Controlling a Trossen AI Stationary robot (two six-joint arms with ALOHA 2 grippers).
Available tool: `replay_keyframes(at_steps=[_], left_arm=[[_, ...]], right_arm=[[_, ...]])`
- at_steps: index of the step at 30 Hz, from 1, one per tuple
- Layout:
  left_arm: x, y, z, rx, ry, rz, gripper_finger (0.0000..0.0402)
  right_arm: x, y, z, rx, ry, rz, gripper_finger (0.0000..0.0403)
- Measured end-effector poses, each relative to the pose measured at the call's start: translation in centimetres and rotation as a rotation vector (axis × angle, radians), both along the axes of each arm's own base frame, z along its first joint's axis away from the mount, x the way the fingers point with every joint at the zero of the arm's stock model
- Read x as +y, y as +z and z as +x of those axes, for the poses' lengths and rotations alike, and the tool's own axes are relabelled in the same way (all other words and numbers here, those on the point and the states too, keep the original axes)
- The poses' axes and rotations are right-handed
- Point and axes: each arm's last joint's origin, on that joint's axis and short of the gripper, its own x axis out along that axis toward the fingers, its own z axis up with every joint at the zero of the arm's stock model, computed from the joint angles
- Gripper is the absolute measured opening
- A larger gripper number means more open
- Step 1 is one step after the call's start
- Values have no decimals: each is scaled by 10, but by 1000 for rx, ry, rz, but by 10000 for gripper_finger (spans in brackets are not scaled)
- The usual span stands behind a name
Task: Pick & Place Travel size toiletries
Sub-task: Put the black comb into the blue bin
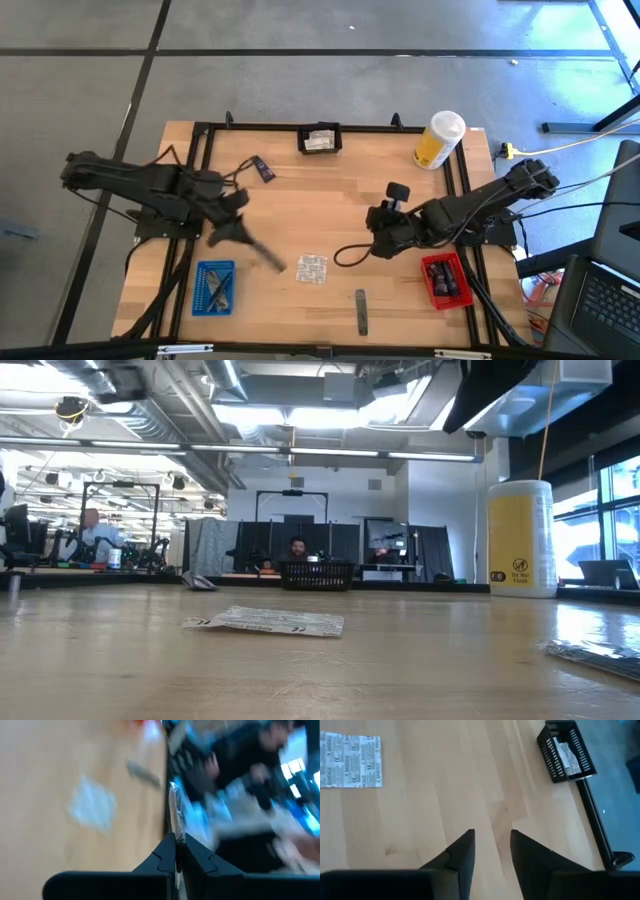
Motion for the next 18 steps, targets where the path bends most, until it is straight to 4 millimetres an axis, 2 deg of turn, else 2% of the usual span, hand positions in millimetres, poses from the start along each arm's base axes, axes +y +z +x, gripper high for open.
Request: replay_keyframes(at_steps=[3,8,18], left_arm=[[-3,-4,-20,125,-114,-68,8],[-6,-14,-39,308,-136,-87,9],[-24,-23,-46,418,-289,-28,10]], right_arm=[[-1,-1,1,1,-5,6,110],[-1,-1,1,-1,-4,8,94],[-1,-1,1,4,3,3,75]])
